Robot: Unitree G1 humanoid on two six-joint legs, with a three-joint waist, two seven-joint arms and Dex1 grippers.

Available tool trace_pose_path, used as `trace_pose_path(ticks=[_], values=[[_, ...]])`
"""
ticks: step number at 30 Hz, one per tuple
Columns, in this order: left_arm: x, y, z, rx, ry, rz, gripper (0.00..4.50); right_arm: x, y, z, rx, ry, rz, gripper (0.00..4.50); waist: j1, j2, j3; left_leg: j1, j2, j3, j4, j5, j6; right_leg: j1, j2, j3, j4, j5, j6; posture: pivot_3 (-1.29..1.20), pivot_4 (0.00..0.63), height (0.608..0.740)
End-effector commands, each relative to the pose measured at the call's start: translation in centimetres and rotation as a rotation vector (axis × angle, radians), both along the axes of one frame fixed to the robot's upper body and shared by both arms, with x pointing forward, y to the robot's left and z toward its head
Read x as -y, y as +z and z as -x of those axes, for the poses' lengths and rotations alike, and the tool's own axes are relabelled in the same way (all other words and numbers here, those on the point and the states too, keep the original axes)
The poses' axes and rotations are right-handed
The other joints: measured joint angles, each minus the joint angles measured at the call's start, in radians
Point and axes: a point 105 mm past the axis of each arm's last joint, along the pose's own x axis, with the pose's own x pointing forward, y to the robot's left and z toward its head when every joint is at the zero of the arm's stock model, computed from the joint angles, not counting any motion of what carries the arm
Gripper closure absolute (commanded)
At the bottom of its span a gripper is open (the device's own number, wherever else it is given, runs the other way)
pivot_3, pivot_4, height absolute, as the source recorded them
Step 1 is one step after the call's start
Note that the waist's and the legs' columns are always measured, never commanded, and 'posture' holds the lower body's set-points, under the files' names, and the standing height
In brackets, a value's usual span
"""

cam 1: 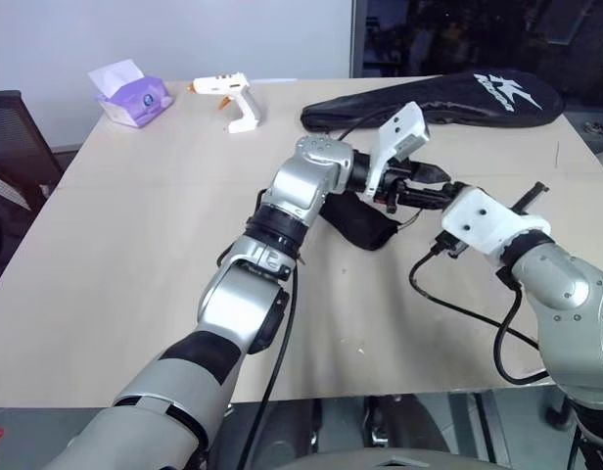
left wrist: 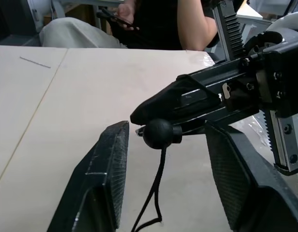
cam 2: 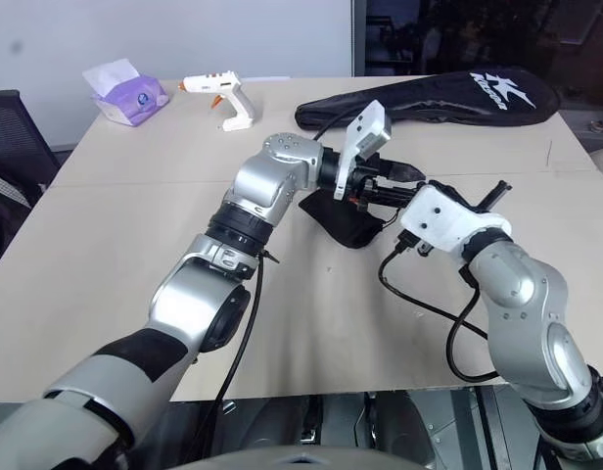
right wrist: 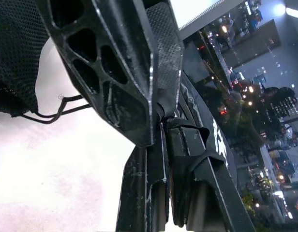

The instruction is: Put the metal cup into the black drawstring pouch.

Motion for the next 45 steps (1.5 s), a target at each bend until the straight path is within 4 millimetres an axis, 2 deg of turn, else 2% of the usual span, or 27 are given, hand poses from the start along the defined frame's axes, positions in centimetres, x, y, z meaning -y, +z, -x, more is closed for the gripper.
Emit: trace_pose_path(ticks=[1,3,6,7,12,15,17,21,23,26,28,30,33,34,35,36,38,40,41,42,43,45], values=[[0.5,0.7,0.4,0.040,-0.020,0.009,2.34,-0.8,1.3,0.6,0.065,0.027,0.003,4.50,0.003,0.000,0.000,0.000,0.000,0.000,0.000,0.000,0.000,0.000,0.000,0.000,0.000,0.000,0.000,0.00,0.150,0.740],[0.5,0.8,0.4,0.036,-0.019,0.015,2.89,-0.9,1.2,0.6,0.063,0.029,0.005,4.50,0.007,0.000,0.000,0.000,0.000,0.000,0.000,0.000,0.000,0.000,0.000,0.000,0.000,0.000,0.000,0.00,0.150,0.740],[0.4,0.8,0.4,0.031,-0.019,0.019,4.24,-1.0,1.1,0.6,0.060,0.031,0.008,4.50,0.008,0.000,0.000,0.000,0.000,0.000,0.000,0.000,0.000,0.000,0.000,0.000,0.000,0.000,0.000,0.00,0.150,0.740],[0.4,0.8,0.4,0.031,-0.019,0.018,4.39,-0.9,1.1,0.6,0.059,0.031,0.009,4.50,0.009,0.000,0.000,0.000,0.000,0.000,0.000,0.000,0.000,0.000,0.000,0.000,0.000,0.000,0.000,0.00,0.150,0.740],[0.3,0.5,0.4,0.026,-0.016,0.008,4.39,-0.6,0.7,0.6,0.046,0.019,0.010,4.50,0.009,0.000,0.000,0.000,0.000,0.000,0.000,0.000,0.000,0.000,0.000,0.000,0.000,0.000,0.000,0.00,0.150,0.740],[-0.4,-1.0,-0.1,0.009,0.021,-0.043,4.39,0.9,0.8,0.6,0.042,-0.043,-0.033,4.50,0.010,0.000,0.000,0.000,0.000,0.000,0.000,0.000,0.000,0.000,0.000,0.000,0.000,0.000,0.000,0.00,0.150,0.740],[-1.3,-3.0,-0.7,0.000,0.066,-0.101,4.39,3.4,0.6,0.7,0.026,-0.144,-0.080,4.50,0.010,0.000,0.000,0.000,0.000,0.000,0.000,0.000,0.000,0.000,0.000,0.000,0.000,0.000,0.000,0.00,0.150,0.740],[-3.8,-8.2,-1.9,-0.034,0.186,-0.247,4.39,12.2,0.1,1.7,0.024,-0.506,-0.193,4.50,0.012,0.000,0.000,0.000,0.000,0.000,0.000,0.000,0.000,0.000,0.000,0.000,0.000,0.000,0.000,0.00,0.150,0.740],[-4.6,-9.6,-2.0,-0.010,0.205,-0.294,4.39,14.7,0.0,2.4,0.035,-0.611,-0.265,4.50,0.014,0.000,0.000,0.000,0.000,0.000,0.000,0.000,0.000,0.000,0.000,0.000,0.000,0.000,0.000,0.00,0.150,0.740],[-5.7,-11.3,-2.4,0.040,0.245,-0.348,4.39,16.8,-0.7,3.2,0.024,-0.708,-0.393,4.50,0.013,0.002,-0.001,0.001,0.000,0.000,0.000,0.000,0.000,0.001,0.000,0.000,0.001,0.000,0.000,0.00,0.150,0.740],[-6.1,-11.8,-2.7,0.054,0.266,-0.354,4.39,16.5,-1.1,3.1,0.007,-0.685,-0.399,4.50,0.011,0.002,-0.001,0.002,0.000,0.000,0.000,0.000,0.000,0.001,0.000,0.000,0.001,0.000,0.000,0.00,0.150,0.740],[-5.8,-11.2,-2.9,0.046,0.282,-0.304,4.39,14.7,-1.6,2.5,-0.023,-0.595,-0.443,4.50,0.010,0.002,-0.001,0.002,0.000,0.000,0.000,0.000,0.000,0.001,0.000,0.000,0.001,0.000,0.000,0.00,0.150,0.740],[-4.5,-8.4,-2.9,0.039,0.300,-0.081,4.39,11.2,-3.0,2.2,-0.131,-0.429,-0.491,4.50,0.009,0.002,-0.001,0.002,0.000,0.000,0.000,0.000,0.000,0.001,0.000,0.001,0.002,0.000,0.000,0.00,0.150,0.740],[-4.7,-7.5,-2.7,-0.041,0.281,-0.026,4.39,10.1,-3.4,2.3,-0.160,-0.381,-0.514,4.19,0.009,0.002,-0.001,0.002,0.000,0.000,0.000,0.000,0.000,0.001,0.000,0.001,0.002,0.000,0.000,0.00,0.150,0.740],[-4.9,-6.5,-2.6,-0.104,0.279,0.037,3.89,9.4,-3.8,2.5,-0.181,-0.352,-0.543,3.87,0.010,0.002,-0.001,0.002,0.000,0.000,0.000,0.000,0.000,0.001,0.000,0.001,0.002,0.000,0.000,0.00,0.150,0.740],[-5.5,-5.1,-2.7,-0.155,0.284,0.116,3.59,8.9,-4.4,3.0,-0.213,-0.329,-0.561,3.81,0.010,0.002,-0.001,0.001,0.000,0.000,0.000,0.000,0.000,0.001,0.000,0.000,0.002,0.000,0.000,0.00,0.150,0.740],[-7.0,-3.5,-3.0,-0.185,0.345,0.205,2.78,8.6,-5.5,4.2,-0.254,-0.304,-0.576,2.94,0.010,0.002,-0.001,0.000,0.000,-0.001,0.000,0.000,0.000,0.001,0.001,0.000,0.001,0.000,0.000,0.00,0.150,0.740],[-9.0,-2.3,-3.5,-0.201,0.454,0.279,1.89,9.3,-6.4,6.1,-0.278,-0.331,-0.608,2.01,0.011,0.002,-0.001,0.000,0.000,-0.001,0.000,0.000,0.000,0.001,0.000,0.000,0.001,0.000,0.000,0.00,0.150,0.740],[-10.3,-2.0,-3.8,-0.153,0.535,0.300,1.48,9.5,-6.5,7.1,-0.281,-0.333,-0.608,1.61,0.011,0.002,-0.001,0.000,0.000,-0.001,0.000,0.000,0.000,0.001,0.000,0.000,0.000,0.000,0.000,0.00,0.150,0.740],[-11.5,-1.4,-3.8,-0.119,0.590,0.351,1.07,9.5,-6.6,8.1,-0.283,-0.332,-0.604,1.02,0.012,0.002,-0.002,0.000,0.000,0.000,0.000,0.000,0.001,0.001,0.000,0.000,0.000,0.000,0.000,0.00,0.150,0.740],[-12.9,-1.5,-3.5,-0.103,0.632,0.357,1.06,9.4,-6.7,9.1,-0.284,-0.327,-0.583,0.78,0.012,0.003,-0.002,0.001,0.000,0.000,0.000,0.000,0.001,0.001,-0.001,0.000,0.000,0.000,0.000,0.00,0.150,0.740],[-15.0,-2.4,-2.5,-0.133,0.671,0.340,1.06,8.6,-5.8,10.5,-0.219,-0.240,-0.662,0.78,0.009,0.003,-0.002,0.002,0.000,0.000,0.000,0.000,0.000,0.002,-0.001,0.000,0.001,0.000,0.000,0.00,0.150,0.740]])
